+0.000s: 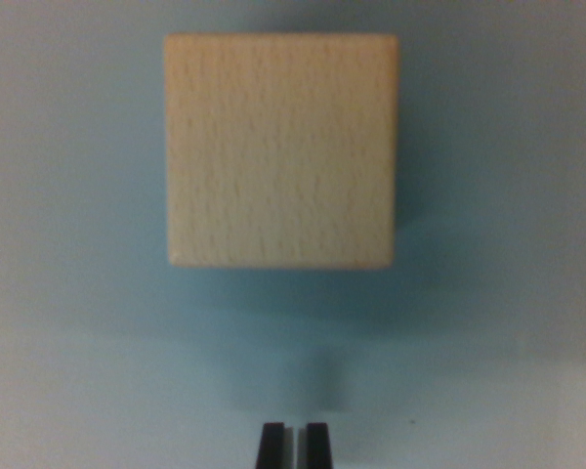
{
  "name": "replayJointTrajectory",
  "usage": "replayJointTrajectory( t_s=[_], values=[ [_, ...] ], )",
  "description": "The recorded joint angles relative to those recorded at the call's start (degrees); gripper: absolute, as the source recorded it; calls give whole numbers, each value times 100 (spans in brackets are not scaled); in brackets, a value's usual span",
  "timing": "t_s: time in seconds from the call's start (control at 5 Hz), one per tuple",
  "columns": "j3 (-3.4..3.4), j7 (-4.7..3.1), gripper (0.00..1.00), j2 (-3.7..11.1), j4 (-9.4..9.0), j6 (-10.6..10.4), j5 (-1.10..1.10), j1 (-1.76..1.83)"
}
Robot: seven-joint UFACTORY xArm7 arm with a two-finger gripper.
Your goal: Push wooden cube
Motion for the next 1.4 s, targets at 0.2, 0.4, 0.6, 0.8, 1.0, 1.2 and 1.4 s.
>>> replayJointTrajectory(
  t_s=[0.2, 0.4, 0.6, 0.8, 1.0, 1.2, 1.4],
  values=[
    [0, 0, 0, 0, 0, 0, 0, 0],
    [0, 0, 0, 0, 0, 0, 0, 0],
    [0, 0, 100, 0, 0, 0, 0, 0],
    [0, 0, 100, 0, 0, 0, 0, 0],
    [1, 2, 100, 9, 15, 6, 0, 0],
    [1, 2, 100, 9, 15, 6, 0, 0],
    [6, 9, 100, 46, 77, 31, 2, -1]
  ],
)
